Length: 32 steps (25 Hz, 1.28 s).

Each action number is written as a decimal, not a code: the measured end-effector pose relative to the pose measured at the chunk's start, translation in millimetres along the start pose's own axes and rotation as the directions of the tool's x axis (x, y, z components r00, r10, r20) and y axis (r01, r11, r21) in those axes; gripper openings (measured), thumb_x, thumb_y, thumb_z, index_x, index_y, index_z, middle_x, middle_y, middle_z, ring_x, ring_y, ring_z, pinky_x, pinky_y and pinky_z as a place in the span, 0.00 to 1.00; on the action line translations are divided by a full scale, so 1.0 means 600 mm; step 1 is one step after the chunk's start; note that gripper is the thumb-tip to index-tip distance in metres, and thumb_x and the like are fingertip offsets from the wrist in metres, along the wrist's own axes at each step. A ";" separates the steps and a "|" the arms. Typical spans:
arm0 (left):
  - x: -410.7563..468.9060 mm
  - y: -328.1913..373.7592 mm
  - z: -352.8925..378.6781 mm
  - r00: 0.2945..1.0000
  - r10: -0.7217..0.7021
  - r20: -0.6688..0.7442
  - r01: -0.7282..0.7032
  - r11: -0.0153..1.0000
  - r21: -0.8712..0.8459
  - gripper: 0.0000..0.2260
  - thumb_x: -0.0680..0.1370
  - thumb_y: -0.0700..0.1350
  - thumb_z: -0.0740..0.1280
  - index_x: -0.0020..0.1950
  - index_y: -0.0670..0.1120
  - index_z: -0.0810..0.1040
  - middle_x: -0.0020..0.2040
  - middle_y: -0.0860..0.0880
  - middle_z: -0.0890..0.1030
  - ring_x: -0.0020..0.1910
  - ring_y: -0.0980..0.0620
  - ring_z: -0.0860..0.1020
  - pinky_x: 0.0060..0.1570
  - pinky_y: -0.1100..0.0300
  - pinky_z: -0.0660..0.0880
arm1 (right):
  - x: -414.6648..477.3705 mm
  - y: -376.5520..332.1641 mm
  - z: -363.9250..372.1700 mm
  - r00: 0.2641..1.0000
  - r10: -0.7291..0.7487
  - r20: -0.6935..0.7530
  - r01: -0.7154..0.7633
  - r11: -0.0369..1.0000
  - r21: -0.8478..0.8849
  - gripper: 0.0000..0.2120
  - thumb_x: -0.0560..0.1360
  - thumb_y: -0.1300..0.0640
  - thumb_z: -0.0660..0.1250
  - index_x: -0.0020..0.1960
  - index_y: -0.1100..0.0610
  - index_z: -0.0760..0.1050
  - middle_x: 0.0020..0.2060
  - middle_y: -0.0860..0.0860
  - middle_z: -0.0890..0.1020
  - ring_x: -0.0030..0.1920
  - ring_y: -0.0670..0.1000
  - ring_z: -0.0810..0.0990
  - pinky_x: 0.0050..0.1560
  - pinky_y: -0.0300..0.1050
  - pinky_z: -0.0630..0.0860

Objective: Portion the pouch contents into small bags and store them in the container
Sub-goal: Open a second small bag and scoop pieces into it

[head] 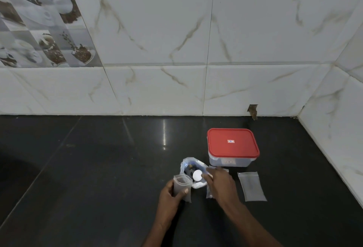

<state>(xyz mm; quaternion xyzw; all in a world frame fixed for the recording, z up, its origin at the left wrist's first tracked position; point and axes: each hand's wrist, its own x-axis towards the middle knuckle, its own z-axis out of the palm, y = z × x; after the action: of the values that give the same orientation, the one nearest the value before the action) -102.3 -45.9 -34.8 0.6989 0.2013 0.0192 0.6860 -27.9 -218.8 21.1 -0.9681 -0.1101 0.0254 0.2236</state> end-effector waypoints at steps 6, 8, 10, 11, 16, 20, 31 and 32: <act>-0.011 0.016 -0.001 0.999 -0.005 -0.038 0.001 0.996 -0.094 0.06 0.76 0.32 0.71 0.50 0.39 0.86 0.47 0.41 0.88 0.47 0.45 0.85 0.47 0.54 0.80 | -0.042 -0.020 -0.015 0.987 -0.104 -0.125 0.139 0.940 0.313 0.14 0.73 0.48 0.70 0.57 0.50 0.80 0.52 0.46 0.80 0.49 0.48 0.80 0.47 0.45 0.77; -0.015 0.024 0.005 1.000 0.003 -0.016 -0.005 0.994 -0.109 0.03 0.75 0.32 0.72 0.47 0.37 0.86 0.44 0.38 0.87 0.43 0.45 0.84 0.43 0.55 0.79 | -0.043 -0.032 -0.010 0.998 -0.054 0.021 0.039 0.888 0.458 0.15 0.67 0.49 0.74 0.50 0.55 0.82 0.45 0.48 0.83 0.45 0.48 0.81 0.47 0.48 0.77; -0.023 0.038 0.015 1.000 0.013 0.007 -0.012 0.991 -0.130 0.02 0.74 0.33 0.73 0.45 0.37 0.86 0.43 0.37 0.87 0.41 0.45 0.83 0.40 0.57 0.79 | -0.042 -0.031 -0.005 0.995 0.032 0.096 -0.081 0.815 0.574 0.07 0.66 0.54 0.76 0.42 0.55 0.83 0.38 0.50 0.84 0.39 0.48 0.82 0.45 0.51 0.79; -0.027 0.043 0.020 1.000 0.017 0.016 -0.015 0.989 -0.149 0.02 0.74 0.33 0.73 0.44 0.37 0.86 0.43 0.37 0.87 0.40 0.45 0.83 0.39 0.56 0.79 | -0.043 -0.027 -0.007 0.991 0.064 0.119 -0.124 0.772 0.624 0.03 0.67 0.57 0.76 0.40 0.54 0.83 0.36 0.50 0.85 0.38 0.47 0.82 0.45 0.51 0.80; -0.040 0.051 0.041 1.000 0.026 0.001 -0.025 0.975 -0.223 0.05 0.76 0.38 0.73 0.43 0.36 0.84 0.39 0.36 0.82 0.39 0.44 0.77 0.42 0.51 0.75 | -0.059 0.000 -0.030 0.949 0.085 0.303 -0.310 0.408 0.859 0.04 0.71 0.67 0.73 0.44 0.66 0.81 0.33 0.52 0.84 0.32 0.46 0.80 0.35 0.41 0.76; -0.053 0.060 0.064 0.999 -0.030 0.015 0.032 0.967 -0.254 0.04 0.75 0.36 0.73 0.45 0.36 0.85 0.42 0.34 0.85 0.40 0.44 0.80 0.43 0.52 0.78 | -0.071 0.011 -0.030 0.945 0.161 0.283 -0.324 0.357 0.876 0.04 0.72 0.65 0.72 0.42 0.67 0.81 0.32 0.55 0.82 0.32 0.49 0.76 0.31 0.37 0.71; -0.065 0.080 0.096 0.982 -0.183 0.048 0.189 0.938 -0.290 0.07 0.68 0.44 0.75 0.42 0.41 0.83 0.42 0.36 0.81 0.42 0.39 0.77 0.44 0.45 0.72 | -0.078 0.016 -0.034 0.955 0.169 0.242 -0.289 0.365 0.885 0.05 0.71 0.65 0.72 0.47 0.65 0.83 0.42 0.61 0.86 0.45 0.57 0.85 0.46 0.49 0.81; -0.065 0.082 0.097 0.980 -0.187 0.061 0.197 0.938 -0.285 0.09 0.67 0.45 0.76 0.42 0.42 0.83 0.42 0.36 0.80 0.42 0.39 0.76 0.43 0.45 0.71 | -0.078 0.017 -0.033 0.955 0.163 0.246 -0.290 0.357 0.888 0.06 0.71 0.66 0.72 0.48 0.64 0.83 0.42 0.61 0.86 0.46 0.59 0.85 0.47 0.50 0.81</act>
<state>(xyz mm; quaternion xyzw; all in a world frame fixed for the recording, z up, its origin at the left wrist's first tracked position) -108.1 -112.0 18.8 0.5684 0.2520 -0.0300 0.7827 -69.5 -246.7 34.2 -0.6861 0.0441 0.1679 0.7065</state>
